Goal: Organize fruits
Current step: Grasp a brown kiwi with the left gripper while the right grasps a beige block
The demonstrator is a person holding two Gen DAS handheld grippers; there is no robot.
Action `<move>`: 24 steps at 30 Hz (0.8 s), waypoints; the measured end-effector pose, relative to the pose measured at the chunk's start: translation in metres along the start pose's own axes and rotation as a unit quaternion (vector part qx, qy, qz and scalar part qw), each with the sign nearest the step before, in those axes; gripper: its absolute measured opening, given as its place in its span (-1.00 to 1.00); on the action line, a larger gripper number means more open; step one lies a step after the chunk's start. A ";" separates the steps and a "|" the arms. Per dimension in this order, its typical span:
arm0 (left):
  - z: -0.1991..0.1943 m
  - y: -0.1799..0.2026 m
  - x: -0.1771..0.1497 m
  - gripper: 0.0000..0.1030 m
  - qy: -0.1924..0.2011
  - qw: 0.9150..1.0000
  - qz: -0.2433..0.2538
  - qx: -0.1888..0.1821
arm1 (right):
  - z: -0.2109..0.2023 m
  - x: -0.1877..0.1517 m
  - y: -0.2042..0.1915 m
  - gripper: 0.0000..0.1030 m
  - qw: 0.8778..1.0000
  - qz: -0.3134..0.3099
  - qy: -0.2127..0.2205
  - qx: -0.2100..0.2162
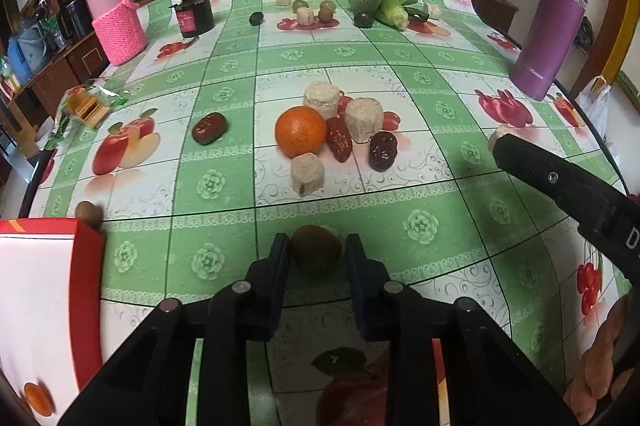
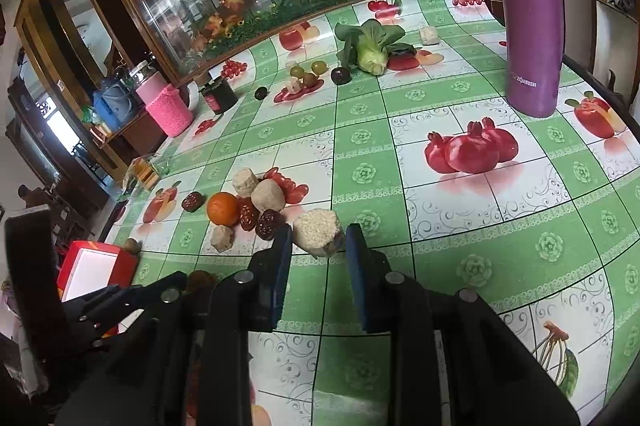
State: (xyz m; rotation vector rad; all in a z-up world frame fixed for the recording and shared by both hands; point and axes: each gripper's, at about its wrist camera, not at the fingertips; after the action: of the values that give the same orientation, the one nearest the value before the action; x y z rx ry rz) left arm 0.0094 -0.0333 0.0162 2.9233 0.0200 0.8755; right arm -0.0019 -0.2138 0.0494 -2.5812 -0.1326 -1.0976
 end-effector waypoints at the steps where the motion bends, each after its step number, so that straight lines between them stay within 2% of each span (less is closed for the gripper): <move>1: 0.001 0.001 0.000 -0.52 0.002 1.000 0.000 -0.004 | 0.001 0.000 -0.001 -0.42 1.000 -0.001 -0.002 0.001; 9: 0.001 -0.001 0.001 -0.53 0.010 1.000 -0.007 -0.021 | 0.003 -0.001 -0.001 -0.42 1.000 -0.001 -0.003 0.001; 12: -0.013 -0.006 -0.001 -0.53 0.024 0.999 -0.016 -0.025 | 0.004 -0.002 0.000 -0.42 1.000 -0.001 -0.005 -0.001; 17: -0.063 -0.027 -0.010 -0.53 0.075 0.997 -0.031 -0.015 | 0.005 -0.003 0.000 -0.43 1.000 -0.004 -0.004 -0.004; 24: -0.135 -0.085 -0.038 -0.53 0.145 0.987 -0.065 0.032 | 0.005 -0.004 -0.006 -0.43 1.000 -0.021 0.005 -0.011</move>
State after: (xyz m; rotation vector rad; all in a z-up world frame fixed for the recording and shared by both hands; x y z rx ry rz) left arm -0.0952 0.0609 0.1004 2.7831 0.2604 1.2892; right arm -0.0021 -0.2067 0.0448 -2.6034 -0.1740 -1.1318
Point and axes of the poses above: each gripper's, at about its wrist camera, not at the fingertips, and z roughly the way its jaws point, y to its right, x to its top, and after that the axes turned 9 degrees about -z, right-handed
